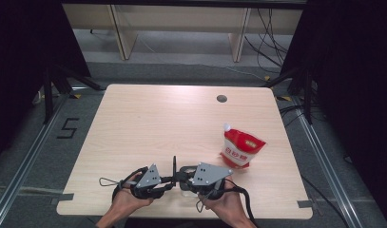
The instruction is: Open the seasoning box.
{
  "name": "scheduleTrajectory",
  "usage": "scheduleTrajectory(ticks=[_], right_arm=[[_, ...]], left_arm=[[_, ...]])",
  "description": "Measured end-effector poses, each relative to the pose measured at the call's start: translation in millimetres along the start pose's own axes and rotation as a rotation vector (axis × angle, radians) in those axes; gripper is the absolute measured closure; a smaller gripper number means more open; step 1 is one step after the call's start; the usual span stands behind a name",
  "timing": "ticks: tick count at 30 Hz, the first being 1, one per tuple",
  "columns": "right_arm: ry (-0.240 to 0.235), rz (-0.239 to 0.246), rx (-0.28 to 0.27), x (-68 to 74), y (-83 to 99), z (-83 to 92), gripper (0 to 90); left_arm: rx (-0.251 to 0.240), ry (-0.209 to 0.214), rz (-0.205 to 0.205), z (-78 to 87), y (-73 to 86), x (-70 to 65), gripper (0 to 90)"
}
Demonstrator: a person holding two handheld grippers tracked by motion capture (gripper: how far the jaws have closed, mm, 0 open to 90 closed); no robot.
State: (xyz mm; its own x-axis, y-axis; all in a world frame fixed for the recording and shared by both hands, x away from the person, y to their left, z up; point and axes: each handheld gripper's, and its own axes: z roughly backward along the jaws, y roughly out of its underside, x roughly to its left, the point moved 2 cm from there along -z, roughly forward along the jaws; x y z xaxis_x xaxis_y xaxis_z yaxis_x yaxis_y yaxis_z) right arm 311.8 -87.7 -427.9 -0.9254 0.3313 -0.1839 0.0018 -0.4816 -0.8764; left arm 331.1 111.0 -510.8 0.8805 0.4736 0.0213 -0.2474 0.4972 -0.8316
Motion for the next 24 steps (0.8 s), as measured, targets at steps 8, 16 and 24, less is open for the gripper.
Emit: scheduleTrajectory(ticks=[8,16,24], right_arm=[[-0.005,0.008,0.005,1.8,-3.3,-4.8,88.3],[-0.012,0.005,-0.003,1.7,-2.4,-4.1,88.2],[-0.007,-0.011,0.002,-0.7,1.7,0.1,86.9]], left_arm=[[0.014,-0.009,0.0,1.1,0.4,-0.6,74.0],[0.012,-0.007,-0.004,0.9,0.0,-1.2,73.4],[0.004,0.008,-0.009,0.8,0.0,-2.8,68.3]])
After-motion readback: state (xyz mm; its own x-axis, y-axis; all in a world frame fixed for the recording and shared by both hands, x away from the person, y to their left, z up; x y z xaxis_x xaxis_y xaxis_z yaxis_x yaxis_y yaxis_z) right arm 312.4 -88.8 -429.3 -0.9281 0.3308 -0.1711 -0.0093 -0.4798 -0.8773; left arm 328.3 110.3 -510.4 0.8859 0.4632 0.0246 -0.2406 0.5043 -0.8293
